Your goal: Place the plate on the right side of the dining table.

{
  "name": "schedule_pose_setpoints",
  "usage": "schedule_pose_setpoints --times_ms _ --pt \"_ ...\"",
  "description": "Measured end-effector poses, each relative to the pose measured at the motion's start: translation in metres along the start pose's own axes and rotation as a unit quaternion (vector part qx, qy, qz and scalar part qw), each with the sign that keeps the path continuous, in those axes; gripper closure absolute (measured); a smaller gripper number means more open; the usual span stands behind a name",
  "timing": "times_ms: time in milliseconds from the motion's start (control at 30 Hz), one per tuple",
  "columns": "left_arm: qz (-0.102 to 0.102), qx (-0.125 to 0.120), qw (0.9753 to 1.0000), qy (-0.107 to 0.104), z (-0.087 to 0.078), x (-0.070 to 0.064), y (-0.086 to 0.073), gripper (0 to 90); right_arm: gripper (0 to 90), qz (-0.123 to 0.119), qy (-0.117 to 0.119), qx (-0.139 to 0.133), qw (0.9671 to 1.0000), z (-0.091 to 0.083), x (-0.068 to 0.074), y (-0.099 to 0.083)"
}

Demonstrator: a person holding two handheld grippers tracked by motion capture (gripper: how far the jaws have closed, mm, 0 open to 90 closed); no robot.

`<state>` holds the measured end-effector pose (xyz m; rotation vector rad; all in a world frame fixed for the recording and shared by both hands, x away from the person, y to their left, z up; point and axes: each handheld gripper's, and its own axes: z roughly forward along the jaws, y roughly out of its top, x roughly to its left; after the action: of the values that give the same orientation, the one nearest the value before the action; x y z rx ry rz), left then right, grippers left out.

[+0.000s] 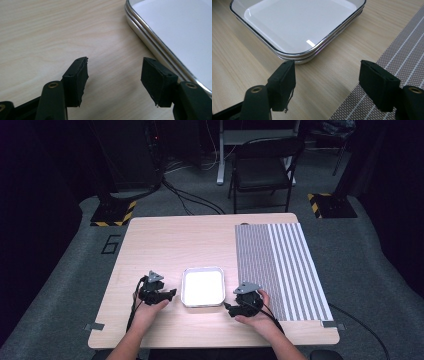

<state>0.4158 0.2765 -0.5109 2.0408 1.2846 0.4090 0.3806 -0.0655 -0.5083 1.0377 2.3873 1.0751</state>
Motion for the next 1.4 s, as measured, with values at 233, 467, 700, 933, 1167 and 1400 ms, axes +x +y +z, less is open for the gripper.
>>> schedule_pose_setpoints --times_ms 233,467,700,933,1167,1400 --pt "-0.017 -0.013 0.9996 -0.016 -0.011 -0.007 0.006 46.5 40.8 0.029 0.018 0.015 0.9993 -0.009 -0.007 0.005" --pt "-0.038 -0.036 0.9976 -0.045 -0.025 -0.011 0.017 48.1 46.5 0.034 0.024 0.025 0.9988 -0.014 -0.01 0.012" --pt "-0.04 -0.04 0.9976 -0.04 -0.033 -0.01 0.02 49.4 48.8 0.057 0.027 0.015 0.9979 -0.02 -0.014 0.02" --pt "-0.041 -0.044 0.9973 -0.041 -0.042 -0.016 0.024 52.8 51.4 0.107 0.039 -0.002 0.9935 -0.026 -0.02 0.023" --pt "-0.056 -0.061 0.9952 -0.052 -0.049 -0.02 0.022 53.3 51.5 0.139 0.044 -0.019 0.9891 -0.033 -0.025 0.022" --pt "-0.063 -0.066 0.9943 -0.055 -0.052 -0.025 0.013 57.2 51.3 0.16 0.062 -0.02 0.9849 -0.038 -0.023 0.025"
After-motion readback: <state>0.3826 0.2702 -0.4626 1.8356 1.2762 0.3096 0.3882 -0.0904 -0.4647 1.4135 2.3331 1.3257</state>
